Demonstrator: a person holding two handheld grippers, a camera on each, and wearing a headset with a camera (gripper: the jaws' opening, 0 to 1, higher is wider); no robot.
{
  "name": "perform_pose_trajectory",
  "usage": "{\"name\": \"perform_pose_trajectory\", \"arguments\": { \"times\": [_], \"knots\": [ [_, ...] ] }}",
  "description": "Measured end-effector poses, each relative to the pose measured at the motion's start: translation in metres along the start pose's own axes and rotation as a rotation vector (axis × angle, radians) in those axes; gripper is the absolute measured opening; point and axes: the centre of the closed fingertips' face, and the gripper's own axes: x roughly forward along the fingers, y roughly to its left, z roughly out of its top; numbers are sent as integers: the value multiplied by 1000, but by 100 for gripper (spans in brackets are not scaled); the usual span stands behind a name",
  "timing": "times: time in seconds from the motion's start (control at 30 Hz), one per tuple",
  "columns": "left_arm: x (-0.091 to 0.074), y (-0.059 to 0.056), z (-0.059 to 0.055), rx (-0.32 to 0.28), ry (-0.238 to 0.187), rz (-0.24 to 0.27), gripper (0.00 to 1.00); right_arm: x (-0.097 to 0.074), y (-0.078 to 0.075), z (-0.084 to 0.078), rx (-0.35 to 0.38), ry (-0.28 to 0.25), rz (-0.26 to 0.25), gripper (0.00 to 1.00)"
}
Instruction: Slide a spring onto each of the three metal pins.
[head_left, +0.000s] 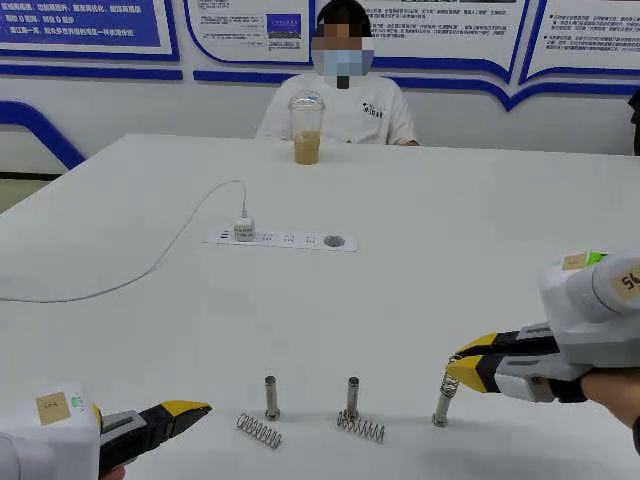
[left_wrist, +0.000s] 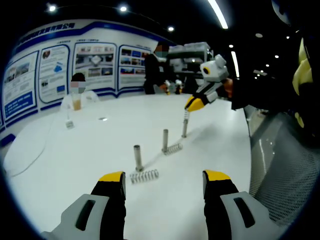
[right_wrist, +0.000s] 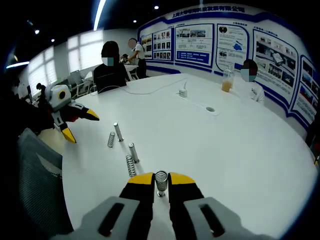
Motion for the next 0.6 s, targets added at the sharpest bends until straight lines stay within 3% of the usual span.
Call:
{"name": "perform_pose_trajectory", "arguments": {
  "times": [0.6],
  "knots": [
    [1,-3,-1,0,6,-9,63,9,1,-15,33,16,-3,12]
  ]
}}
